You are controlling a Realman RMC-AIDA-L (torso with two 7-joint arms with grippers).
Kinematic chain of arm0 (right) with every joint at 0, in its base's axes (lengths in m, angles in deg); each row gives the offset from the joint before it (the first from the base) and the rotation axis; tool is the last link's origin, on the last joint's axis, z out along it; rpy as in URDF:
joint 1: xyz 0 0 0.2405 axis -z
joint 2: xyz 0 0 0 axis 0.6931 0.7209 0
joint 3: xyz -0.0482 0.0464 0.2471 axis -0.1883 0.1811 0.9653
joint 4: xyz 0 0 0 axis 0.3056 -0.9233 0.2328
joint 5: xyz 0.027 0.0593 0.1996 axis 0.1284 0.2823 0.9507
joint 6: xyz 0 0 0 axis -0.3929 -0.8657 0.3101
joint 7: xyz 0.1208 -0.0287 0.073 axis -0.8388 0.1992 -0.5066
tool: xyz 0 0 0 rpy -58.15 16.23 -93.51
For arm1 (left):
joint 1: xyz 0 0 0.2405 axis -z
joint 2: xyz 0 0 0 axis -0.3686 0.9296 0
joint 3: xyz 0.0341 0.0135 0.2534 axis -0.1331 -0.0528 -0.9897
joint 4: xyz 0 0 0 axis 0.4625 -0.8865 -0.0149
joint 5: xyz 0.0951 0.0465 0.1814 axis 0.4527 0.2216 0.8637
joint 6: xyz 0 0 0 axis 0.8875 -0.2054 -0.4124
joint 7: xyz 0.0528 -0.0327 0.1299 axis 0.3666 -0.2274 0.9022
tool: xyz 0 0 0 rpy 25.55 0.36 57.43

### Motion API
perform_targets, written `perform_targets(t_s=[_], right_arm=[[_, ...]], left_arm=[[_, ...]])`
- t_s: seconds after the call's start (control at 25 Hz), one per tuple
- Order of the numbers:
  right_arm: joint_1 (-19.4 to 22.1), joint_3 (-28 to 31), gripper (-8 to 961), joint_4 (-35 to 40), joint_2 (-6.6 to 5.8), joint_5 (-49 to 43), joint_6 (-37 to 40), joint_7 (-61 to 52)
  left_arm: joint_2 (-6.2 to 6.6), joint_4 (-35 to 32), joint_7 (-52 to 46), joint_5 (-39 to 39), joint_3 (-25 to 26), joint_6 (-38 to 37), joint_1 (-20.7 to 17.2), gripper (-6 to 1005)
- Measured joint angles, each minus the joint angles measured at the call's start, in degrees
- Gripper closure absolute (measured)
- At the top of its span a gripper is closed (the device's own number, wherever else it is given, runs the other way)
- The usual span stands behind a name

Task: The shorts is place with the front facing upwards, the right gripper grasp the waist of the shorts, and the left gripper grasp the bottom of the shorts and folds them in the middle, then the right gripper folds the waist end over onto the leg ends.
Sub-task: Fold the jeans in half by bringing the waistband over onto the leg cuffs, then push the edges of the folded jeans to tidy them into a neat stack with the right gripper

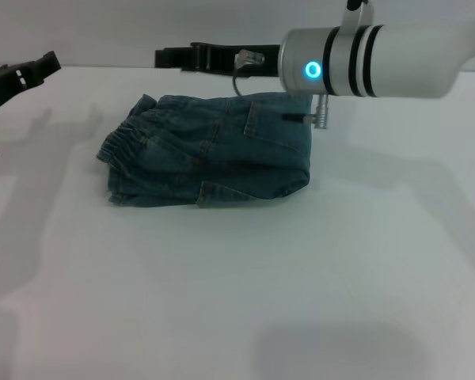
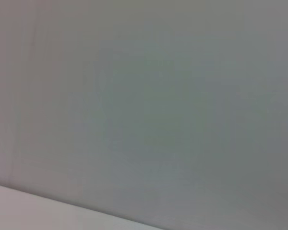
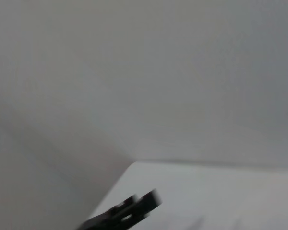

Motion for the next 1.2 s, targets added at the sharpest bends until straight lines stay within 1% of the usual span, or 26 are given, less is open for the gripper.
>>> perform_targets(t_s=[0.04, 0.12, 0.16, 0.24, 0.32, 0.36, 0.4, 0.44, 0.52, 0.56, 0.6, 0.64, 0.72, 0.76, 0.84, 0.92, 0.96, 1.0, 1.04, 1.08, 1.16, 1.2], right_arm=[[1.2, -0.1, 622, 1.4, 0.08, -0.5, 2.0, 2.8], [4.3, -1.9, 545, 5.0, 0.26, -1.3, 8.6, 7.2], [6.7, -4.4, 507, 7.9, 0.26, -1.6, 14.4, 9.8], [10.7, -11.5, 454, 13.5, 0.07, -1.9, 27.5, 13.8], [13.7, -18.7, 401, 17.9, 0.04, -3.7, 44.5, 18.4], [14.7, -23.1, 374, 19.1, 0.15, -5.9, 54.9, 20.2], [14.0, -32.6, 374, 17.6, 0.31, -10.7, 72.2, 20.0], [14.0, -32.6, 374, 17.6, 0.31, -10.7, 72.2, 20.0], [13.0, -42.6, 374, 12.8, 0.19, -14.3, 90.2, 14.4], [13.1, -46.3, 374, 10.9, 0.09, -15.9, 96.5, 10.6], [15.2, -51.7, 374, 8.0, 0.07, -21.9, 106.3, -0.6], [15.2, -51.7, 374, 8.0, 0.07, -21.9, 106.3, -0.6], [17.8, -54.7, 374, 3.9, 0.27, -32.4, 111.8, -16.1], [18.7, -55.8, 373, 2.2, 0.35, -36.4, 112.6, -21.9], [20.3, -58.7, 373, -0.5, 0.40, -42.6, 112.2, -33.4], [22.0, -61.5, 373, -1.5, 0.41, -45.1, 111.5, -40.7], [22.9, -62.7, 373, -1.6, 0.38, -46.0, 111.2, -43.0], [25.2, -64.9, 373, -1.3, 0.34, -47.6, 110.3, -45.3], [25.2, -64.9, 373, -1.3, 0.34, -47.6, 110.3, -45.3], [26.3, -65.5, 373, -1.0, 0.33, -48.0, 109.9, -45.8], [28.1, -67.0, 373, -0.5, 0.32, -48.4, 108.8, -47.0], [28.8, -67.6, 373, -0.4, 0.33, -48.4, 108.3, -47.5]], left_arm=[[0.01, 0.0, 0.0, 0.0, -0.4, -0.2, 0.0, 168], [0.01, 0.0, 0.1, 0.0, -1.2, -0.9, 0.0, 168], [0.00, -0.1, 0.1, 0.0, -1.9, -1.4, -0.2, 168], [-0.03, -0.5, -0.1, 0.0, -3.5, -2.8, -0.7, 168], [-0.01, -0.8, -0.2, 0.0, -5.1, -4.4, -1.1, 168], [-0.01, -1.0, -0.2, 0.0, -6.5, -5.9, -1.3, 168], [-0.03, -1.1, -0.2, 0.0, -7.6, -7.0, -1.4, 168], [-0.04, -1.1, -0.3, 0.0, -9.2, -9.0, -1.6, 168], [-0.01, -1.2, -0.6, 0.0, -11.7, -12.1, -1.9, 169], [0.01, -1.2, -0.8, -0.1, -12.7, -13.8, -2.1, 169], [0.01, -1.2, -0.9, -0.1, -13.6, -15.3, -2.2, 169], [-0.01, -1.2, -1.0, -0.1, -15.2, -17.7, -2.5, 169], [0.02, -0.8, -1.5, -0.1, -17.8, -22.0, -2.7, 169], [0.12, -0.4, -1.8, 0.1, -19.6, -24.7, -2.7, 169], [0.19, 1.0, -2.4, 0.4, -23.0, -30.1, -2.7, 169], [0.19, 3.2, -2.9, 0.6, -26.2, -36.4, -2.3, 169], [0.14, 5.3, -3.6, 0.6, -28.6, -40.6, -1.9, 169], [0.13, 7.6, -4.7, 0.6, -31.2, -45.2, -1.4, 169], [-0.05, 10.4, -6.6, 0.6, -34.5, -51.2, -0.8, 169], [-0.10, 12.8, -8.0, 0.6, -36.7, -55.5, -0.3, 169], [-0.38, 21.4, -12.9, 0.6, -45.0, -68.5, 2.2, 169], [-0.47, 24.8, -15.0, 0.7, -48.0, -73.2, 3.3, 170]])
